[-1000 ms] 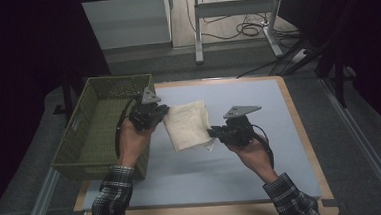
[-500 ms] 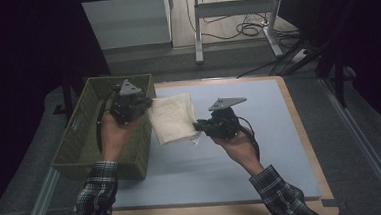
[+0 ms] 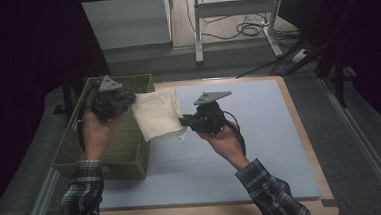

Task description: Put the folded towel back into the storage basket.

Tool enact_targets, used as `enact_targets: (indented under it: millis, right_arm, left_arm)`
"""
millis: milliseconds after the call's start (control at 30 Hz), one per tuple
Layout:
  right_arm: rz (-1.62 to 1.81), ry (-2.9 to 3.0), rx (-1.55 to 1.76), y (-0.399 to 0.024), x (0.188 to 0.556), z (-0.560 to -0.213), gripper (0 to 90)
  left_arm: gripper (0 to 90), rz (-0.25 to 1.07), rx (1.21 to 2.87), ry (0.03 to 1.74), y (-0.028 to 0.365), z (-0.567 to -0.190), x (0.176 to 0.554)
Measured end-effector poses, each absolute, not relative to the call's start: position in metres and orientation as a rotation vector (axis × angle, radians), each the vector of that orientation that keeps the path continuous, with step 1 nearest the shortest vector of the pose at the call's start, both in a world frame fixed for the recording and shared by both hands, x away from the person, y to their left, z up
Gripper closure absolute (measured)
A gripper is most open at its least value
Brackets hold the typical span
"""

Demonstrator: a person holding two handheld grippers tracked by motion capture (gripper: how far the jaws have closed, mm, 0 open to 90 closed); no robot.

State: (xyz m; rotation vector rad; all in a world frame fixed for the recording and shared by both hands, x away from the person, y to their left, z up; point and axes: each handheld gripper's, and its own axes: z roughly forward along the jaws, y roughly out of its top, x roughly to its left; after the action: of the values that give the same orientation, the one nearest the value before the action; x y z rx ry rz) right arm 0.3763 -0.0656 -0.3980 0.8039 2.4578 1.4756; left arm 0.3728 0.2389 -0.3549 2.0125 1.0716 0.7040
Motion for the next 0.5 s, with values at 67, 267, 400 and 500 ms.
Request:
enact_targets:
  millis: [67,267,400,500]
  right_arm:
    - [1.484,2.459,0.797,-0.06,0.377,-0.397,81.5]
    - [1.49,2.459,0.775,-0.038,0.379,-0.398,81.5]
    - [1.485,2.463,0.769,-0.022,0.377,-0.401,81.5]
    - [1.483,2.469,0.759,-0.009,0.375,-0.402,81.5]
  left_arm:
    - [84.8,0.714,2.01,1.086,0.245,-0.354,0.372]
    - [84.9,0.739,1.996,1.124,0.266,-0.351,0.366]
    - [84.9,0.756,1.992,1.151,0.277,-0.35,0.363]
    - [84.9,0.77,1.991,1.171,0.285,-0.35,0.36]
